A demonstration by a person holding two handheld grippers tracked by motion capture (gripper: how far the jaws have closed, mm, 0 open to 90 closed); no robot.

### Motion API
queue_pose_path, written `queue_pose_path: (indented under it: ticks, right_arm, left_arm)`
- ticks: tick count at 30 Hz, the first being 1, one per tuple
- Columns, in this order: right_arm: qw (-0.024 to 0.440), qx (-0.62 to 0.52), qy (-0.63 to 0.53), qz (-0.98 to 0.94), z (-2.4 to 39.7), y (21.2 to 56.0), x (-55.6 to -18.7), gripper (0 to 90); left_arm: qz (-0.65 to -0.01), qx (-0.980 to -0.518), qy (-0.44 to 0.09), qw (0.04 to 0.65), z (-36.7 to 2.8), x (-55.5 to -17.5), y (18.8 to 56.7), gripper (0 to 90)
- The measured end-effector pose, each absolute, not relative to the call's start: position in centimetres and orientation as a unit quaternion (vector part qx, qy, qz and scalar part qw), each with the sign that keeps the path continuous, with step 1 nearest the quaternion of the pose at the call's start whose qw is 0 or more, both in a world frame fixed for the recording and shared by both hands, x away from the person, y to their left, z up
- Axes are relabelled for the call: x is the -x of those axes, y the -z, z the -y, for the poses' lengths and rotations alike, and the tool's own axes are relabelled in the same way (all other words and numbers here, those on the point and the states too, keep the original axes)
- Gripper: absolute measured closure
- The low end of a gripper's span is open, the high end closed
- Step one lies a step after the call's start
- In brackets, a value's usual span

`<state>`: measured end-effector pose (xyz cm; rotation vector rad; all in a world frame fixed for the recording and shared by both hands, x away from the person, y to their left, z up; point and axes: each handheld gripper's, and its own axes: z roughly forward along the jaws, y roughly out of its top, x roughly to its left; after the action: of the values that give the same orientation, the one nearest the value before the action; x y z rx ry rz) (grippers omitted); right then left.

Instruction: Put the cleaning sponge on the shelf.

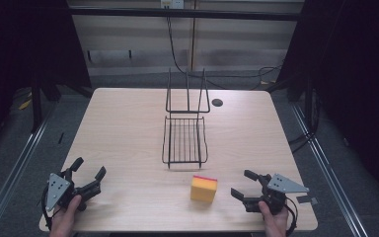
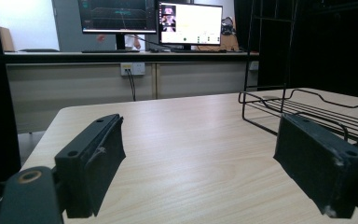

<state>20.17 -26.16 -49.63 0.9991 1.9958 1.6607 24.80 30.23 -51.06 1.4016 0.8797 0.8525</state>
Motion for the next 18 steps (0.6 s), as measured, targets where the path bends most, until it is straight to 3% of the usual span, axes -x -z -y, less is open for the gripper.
queue_pose_path:
  ticks: [2, 5, 18]
  right_arm:
    - [0.173, -0.343, -0.588, -0.712, 25.7, 49.5, -20.1, 14.7]
    - [0.168, -0.315, -0.6, -0.717, 25.1, 49.2, -19.8, 24.7]
    - [0.11, -0.267, -0.614, -0.735, 22.8, 48.1, -20.5, 26.3]
  left_arm:
    - [-0.379, -0.604, -0.367, 0.597, -30.2, -24.8, 51.1, 15.4]
    - [-0.379, -0.604, -0.367, 0.597, -30.2, -24.8, 51.1, 15.4]
    - [-0.379, -0.604, -0.367, 0.597, -30.2, -24.8, 51.1, 15.5]
